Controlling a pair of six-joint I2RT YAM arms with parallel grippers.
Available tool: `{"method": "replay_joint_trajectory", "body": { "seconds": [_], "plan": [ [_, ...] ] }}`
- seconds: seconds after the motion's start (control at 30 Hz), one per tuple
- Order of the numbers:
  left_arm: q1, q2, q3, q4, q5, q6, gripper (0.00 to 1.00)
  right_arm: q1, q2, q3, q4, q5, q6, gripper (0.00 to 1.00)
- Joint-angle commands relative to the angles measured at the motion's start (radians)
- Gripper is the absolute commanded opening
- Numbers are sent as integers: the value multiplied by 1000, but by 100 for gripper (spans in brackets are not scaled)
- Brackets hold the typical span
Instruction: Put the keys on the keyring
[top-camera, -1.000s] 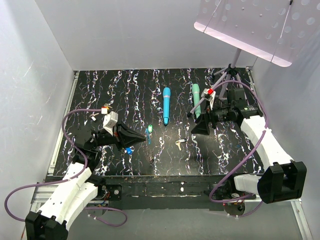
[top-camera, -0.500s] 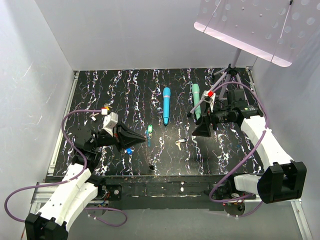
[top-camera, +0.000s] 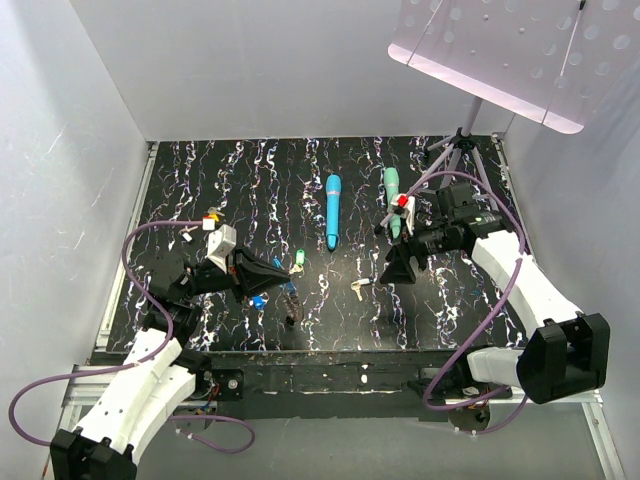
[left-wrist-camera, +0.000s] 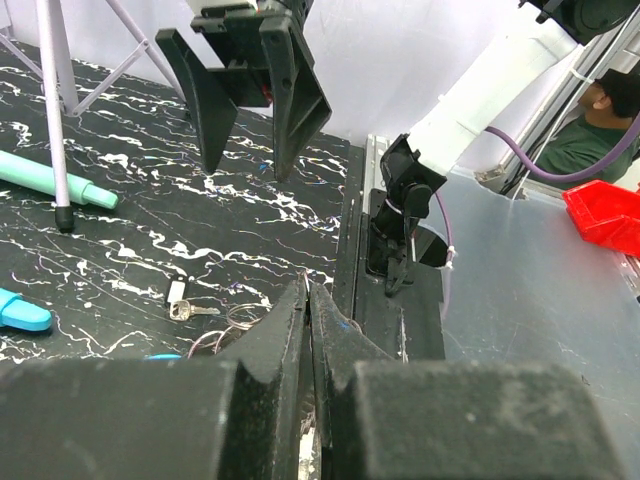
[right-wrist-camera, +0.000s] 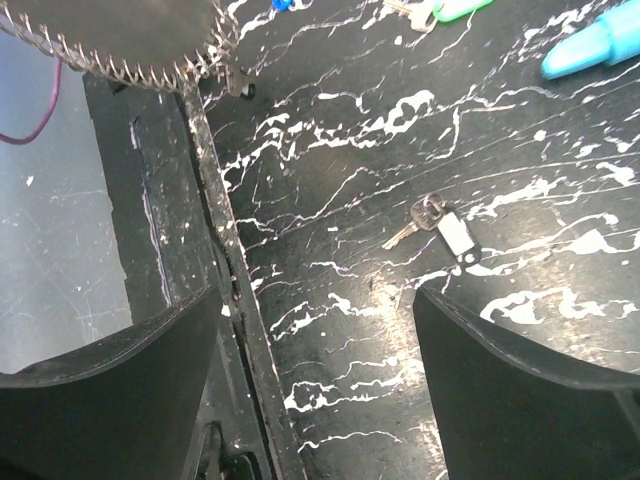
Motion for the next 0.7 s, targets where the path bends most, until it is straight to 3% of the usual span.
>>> {"method": "replay_joint_trajectory", "body": {
  "seconds": [0.0, 0.37, 0.67],
  "plan": [
    [10, -16, 16, 3, -20, 22, 0, 51, 13, -39, 48, 40, 42, 85],
    [10, -9, 15, -11, -28, 37, 0, 84, 31, -101, 198, -9, 229, 84],
    [12, -16, 7, -4, -40, 28, 0, 86, 38, -98, 195, 16, 220, 84]
  ]
}}
